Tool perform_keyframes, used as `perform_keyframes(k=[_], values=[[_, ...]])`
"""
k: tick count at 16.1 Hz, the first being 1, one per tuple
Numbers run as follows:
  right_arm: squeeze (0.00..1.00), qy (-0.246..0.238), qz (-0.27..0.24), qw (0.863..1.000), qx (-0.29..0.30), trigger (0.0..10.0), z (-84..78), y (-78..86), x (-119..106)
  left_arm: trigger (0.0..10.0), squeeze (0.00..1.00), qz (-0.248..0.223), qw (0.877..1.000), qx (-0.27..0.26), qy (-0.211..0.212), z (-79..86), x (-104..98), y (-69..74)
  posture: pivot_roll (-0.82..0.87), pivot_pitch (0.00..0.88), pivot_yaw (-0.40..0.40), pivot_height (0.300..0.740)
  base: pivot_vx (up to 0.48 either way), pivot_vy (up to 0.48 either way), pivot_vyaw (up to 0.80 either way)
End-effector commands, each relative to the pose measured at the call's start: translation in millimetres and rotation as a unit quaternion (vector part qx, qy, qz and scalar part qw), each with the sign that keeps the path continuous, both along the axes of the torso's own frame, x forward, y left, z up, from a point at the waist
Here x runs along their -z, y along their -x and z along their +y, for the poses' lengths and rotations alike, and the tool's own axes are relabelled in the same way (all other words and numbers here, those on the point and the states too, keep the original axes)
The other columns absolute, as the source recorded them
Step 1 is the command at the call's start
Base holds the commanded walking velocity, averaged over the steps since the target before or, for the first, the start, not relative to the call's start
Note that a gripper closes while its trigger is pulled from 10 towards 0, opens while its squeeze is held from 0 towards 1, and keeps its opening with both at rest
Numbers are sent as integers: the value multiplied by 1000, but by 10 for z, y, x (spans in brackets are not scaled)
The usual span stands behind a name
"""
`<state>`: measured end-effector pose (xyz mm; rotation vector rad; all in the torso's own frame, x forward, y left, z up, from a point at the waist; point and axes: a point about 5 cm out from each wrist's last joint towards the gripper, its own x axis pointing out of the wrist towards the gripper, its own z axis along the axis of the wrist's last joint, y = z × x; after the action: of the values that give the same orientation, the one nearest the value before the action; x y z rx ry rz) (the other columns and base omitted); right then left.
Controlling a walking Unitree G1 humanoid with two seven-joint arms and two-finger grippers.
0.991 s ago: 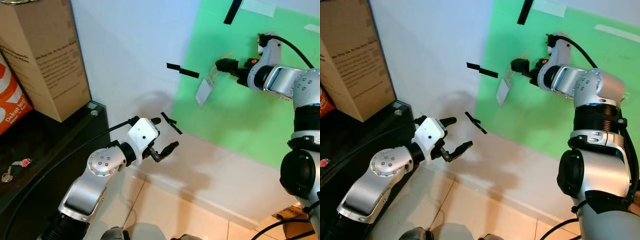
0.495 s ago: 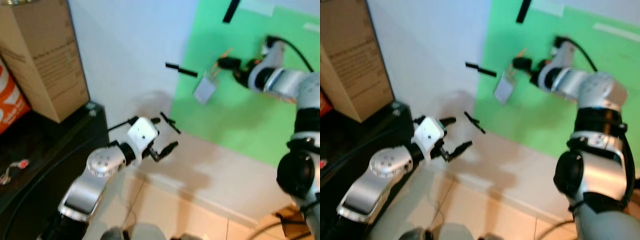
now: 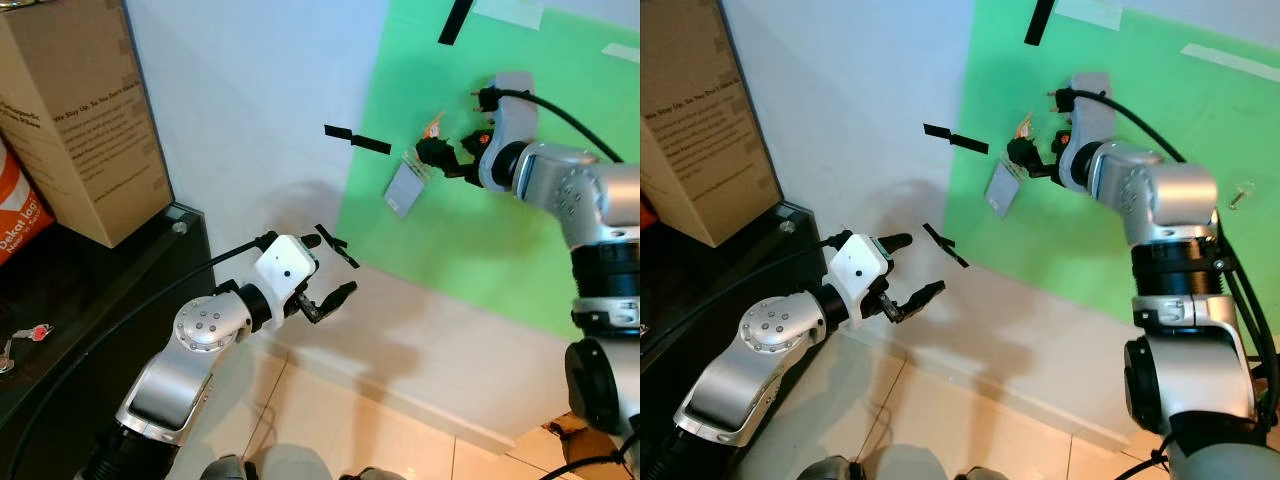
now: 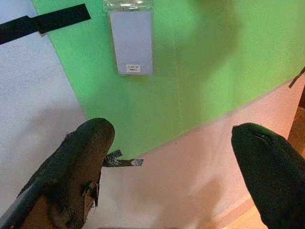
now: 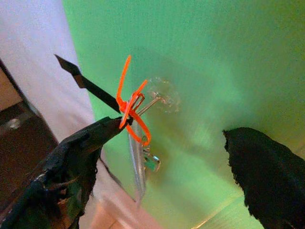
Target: Hang keys on a hook
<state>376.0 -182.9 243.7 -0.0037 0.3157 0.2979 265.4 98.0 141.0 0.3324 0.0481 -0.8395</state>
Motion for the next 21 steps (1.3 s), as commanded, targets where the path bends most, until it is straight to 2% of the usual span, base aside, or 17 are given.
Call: perform_keyframes(k=[1,3,4,5,6,7,9,10,13,14,15,16,17,18,19,20,21], values=[[0,-10,-95,995,28,10000,-97,-24,-332,10000,0,-5,1000,-1,-2,-5,-23,-12,-51,0,-112,740,0,0,0],[0,-184,-116,976,35,10000,-131,-32,-587,10000,0,-8,1000,-6,0,0,-31,-19,-54,0,-111,740,0,0,0],[0,-213,-96,971,39,10000,-144,-40,-573,10000,0,-8,1000,-6,0,0,-31,-20,-55,0,-111,740,0,0,0],[0,-220,32,973,66,10000,-157,-70,-227,10000,0,-8,1000,-8,2,-10,-31,-22,-55,0,-114,740,0,0,0],[0,-291,42,954,62,10000,-136,-84,-216,10000,0,-9,1000,-8,2,-11,-32,-22,-55,0,-114,740,0,0,0],[0,-335,44,940,49,10000,-113,-86,-241,10000,0,-9,1000,-8,2,-11,-32,-21,-51,0,-118,740,0,0,0],[0,-228,33,973,22,10000,3,-41,-221,10000,0,-8,1000,-9,1,-12,-27,-17,-55,0,-116,740,0,0,0],[0,-293,52,955,7,10000,66,-39,-256,10000,0,-8,1000,-8,1,-17,-26,-14,-54,0,-117,740,0,0,0],[0,-372,70,926,6,10000,117,-76,-334,10000,0,-25,999,-16,12,-24,-73,-35,-56,0,-118,740,0,0,0],[0,-188,22,980,69,10000,38,-132,-271,10000,0,-42,998,-21,36,-57,-165,-73,-61,0,-118,740,0,0,0],[0,-374,40,926,5,10000,173,-136,-429,10000,0,-66,995,-34,71,-92,-292,-126,-58,0,-122,740,0,0,0],[0,-361,34,932,27,10000,156,-160,-424,10000,0,-79,992,-47,92,-94,-370,-165,-58,0,-123,740,0,0,0],[0,-133,-11,986,95,10000,76,-196,-348,10000,0,-95,987,-62,113,-86,-455,-208,-60,0,-123,740,0,0,0],[0,-222,1,974,49,10000,166,-178,-391,10000,0,-103,984,-74,121,-81,-495,-236,-60,0,-125,740,0,0,0],[0,-201,2,978,60,10000,190,-188,-378,10000,0,-109,984,-80,116,-63,-492,-251,-58,0,-130,740,0,0,0],[0,-78,-32,993,83,10000,163,-200,-313,10000,0,-109,984,-83,109,-50,-468,-250,-58,0,-131,740,0,0,0],[0,-276,17,961,12,10000,285,-160,-355,10000,0,-106,985,-86,104,-51,-440,-247,-56,0,-133,740,0,0,0]])
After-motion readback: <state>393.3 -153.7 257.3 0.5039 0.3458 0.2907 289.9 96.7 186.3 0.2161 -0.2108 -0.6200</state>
